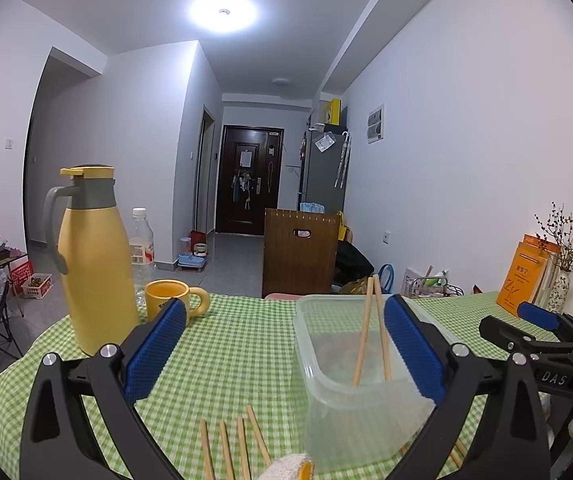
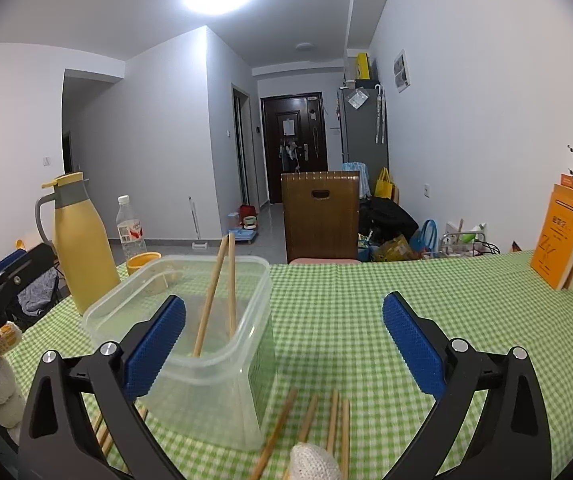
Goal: Organize utensils
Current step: 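Open both grippers to drop the chopsticks into the box, then withdraw both grippers away from the box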
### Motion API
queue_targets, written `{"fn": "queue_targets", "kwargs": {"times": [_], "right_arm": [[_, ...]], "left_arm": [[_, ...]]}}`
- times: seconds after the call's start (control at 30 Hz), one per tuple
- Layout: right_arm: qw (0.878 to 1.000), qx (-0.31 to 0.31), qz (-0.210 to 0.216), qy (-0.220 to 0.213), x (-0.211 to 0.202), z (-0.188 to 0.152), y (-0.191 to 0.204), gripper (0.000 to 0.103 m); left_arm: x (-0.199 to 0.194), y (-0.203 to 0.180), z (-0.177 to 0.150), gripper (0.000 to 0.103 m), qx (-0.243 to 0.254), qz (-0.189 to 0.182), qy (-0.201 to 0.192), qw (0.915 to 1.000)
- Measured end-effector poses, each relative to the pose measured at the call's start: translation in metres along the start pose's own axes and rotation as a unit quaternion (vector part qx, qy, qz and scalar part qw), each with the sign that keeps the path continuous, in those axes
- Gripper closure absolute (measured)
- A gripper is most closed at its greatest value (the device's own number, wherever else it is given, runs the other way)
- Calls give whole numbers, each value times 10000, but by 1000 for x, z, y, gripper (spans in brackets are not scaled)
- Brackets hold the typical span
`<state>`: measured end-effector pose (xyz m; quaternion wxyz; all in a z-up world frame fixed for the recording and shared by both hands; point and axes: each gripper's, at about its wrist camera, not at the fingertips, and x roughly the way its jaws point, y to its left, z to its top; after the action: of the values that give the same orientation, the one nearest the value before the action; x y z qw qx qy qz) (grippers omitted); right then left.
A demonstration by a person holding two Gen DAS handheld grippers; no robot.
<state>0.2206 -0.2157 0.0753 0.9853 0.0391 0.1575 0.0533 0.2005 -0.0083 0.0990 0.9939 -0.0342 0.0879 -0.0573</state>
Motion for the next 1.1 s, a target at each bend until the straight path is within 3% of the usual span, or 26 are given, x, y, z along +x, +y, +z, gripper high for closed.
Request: {"fn": "queue_targets", "kwargs": {"times": [0.7,1.1], "right_arm": [[9999,-65,-1,121,-48,-35,7,8],[9988,-101,-86,473,-60,-76,9,8]], "left_arm": [[-69,-9,-12,7,38,-232,-170,9996],[-96,15,-42,7,-88,-138,74,9998]]}}
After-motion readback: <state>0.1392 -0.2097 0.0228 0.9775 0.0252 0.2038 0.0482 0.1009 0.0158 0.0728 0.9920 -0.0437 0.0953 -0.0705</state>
